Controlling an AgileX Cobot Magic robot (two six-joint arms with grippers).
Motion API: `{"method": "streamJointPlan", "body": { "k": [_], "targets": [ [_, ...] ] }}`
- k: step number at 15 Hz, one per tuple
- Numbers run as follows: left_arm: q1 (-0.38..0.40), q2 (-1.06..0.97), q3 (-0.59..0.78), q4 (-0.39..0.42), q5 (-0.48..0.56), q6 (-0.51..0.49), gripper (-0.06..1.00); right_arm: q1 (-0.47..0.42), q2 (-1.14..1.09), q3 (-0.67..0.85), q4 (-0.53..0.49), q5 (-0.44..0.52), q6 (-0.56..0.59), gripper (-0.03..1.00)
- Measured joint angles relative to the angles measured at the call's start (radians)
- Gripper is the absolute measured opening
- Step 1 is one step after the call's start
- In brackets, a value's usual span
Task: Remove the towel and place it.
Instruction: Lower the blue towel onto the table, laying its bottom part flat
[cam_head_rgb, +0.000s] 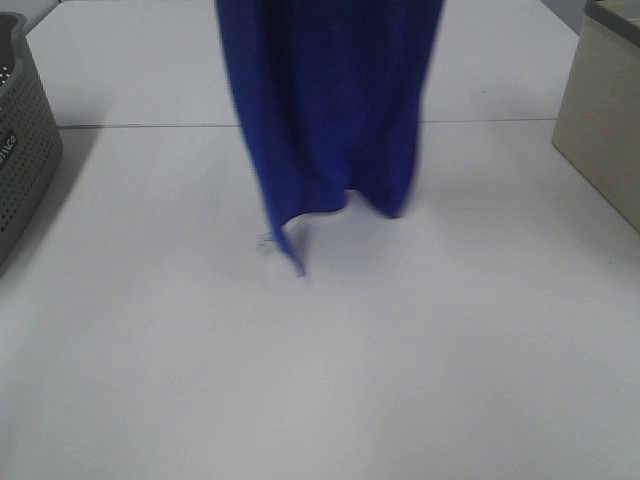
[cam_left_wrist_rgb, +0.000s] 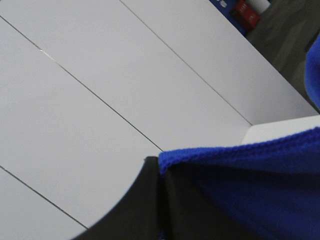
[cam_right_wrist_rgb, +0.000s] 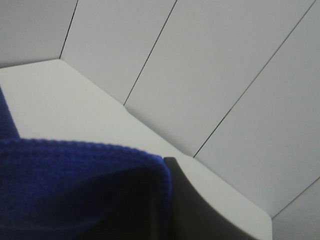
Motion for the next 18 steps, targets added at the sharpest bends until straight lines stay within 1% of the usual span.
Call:
{"method": "streamJointPlan", "body": {
  "k": [3,6,7,11,15,16,18],
  "targets": [
    [0.0,0.026,0.0,0.0,-0.132,-0.004,0.0,0.0,0.002,0.0,-0.01,-0.13,0.004,0.02],
    [0.0,0.041,0.0,0.0,-0.194,-0.005,0.0,0.0,0.01,0.0,-0.019,-0.21,0.004,0.02],
    [0.0,0.049,0.0,0.0,-0.264,-0.005,0.0,0.0,0.028,0.0,-0.033,-0.251,0.004,0.02],
    [0.031,0.05,0.0,0.003,-0.287,-0.005,0.0,0.0,0.067,0.0,-0.054,-0.355,0.004,0.02],
    [0.102,0.089,0.0,0.004,-0.29,-0.005,0.0,0.0,0.143,0.0,-0.057,-0.486,0.004,0.02],
    [0.116,0.111,0.0,0.004,-0.301,-0.005,0.0,0.0,0.17,-0.007,-0.057,-0.527,0.004,0.02],
    [0.139,0.158,0.0,0.005,-0.379,-0.005,0.0,0.0,0.245,-0.072,-0.057,-0.557,0.004,0.02]
  ]
}}
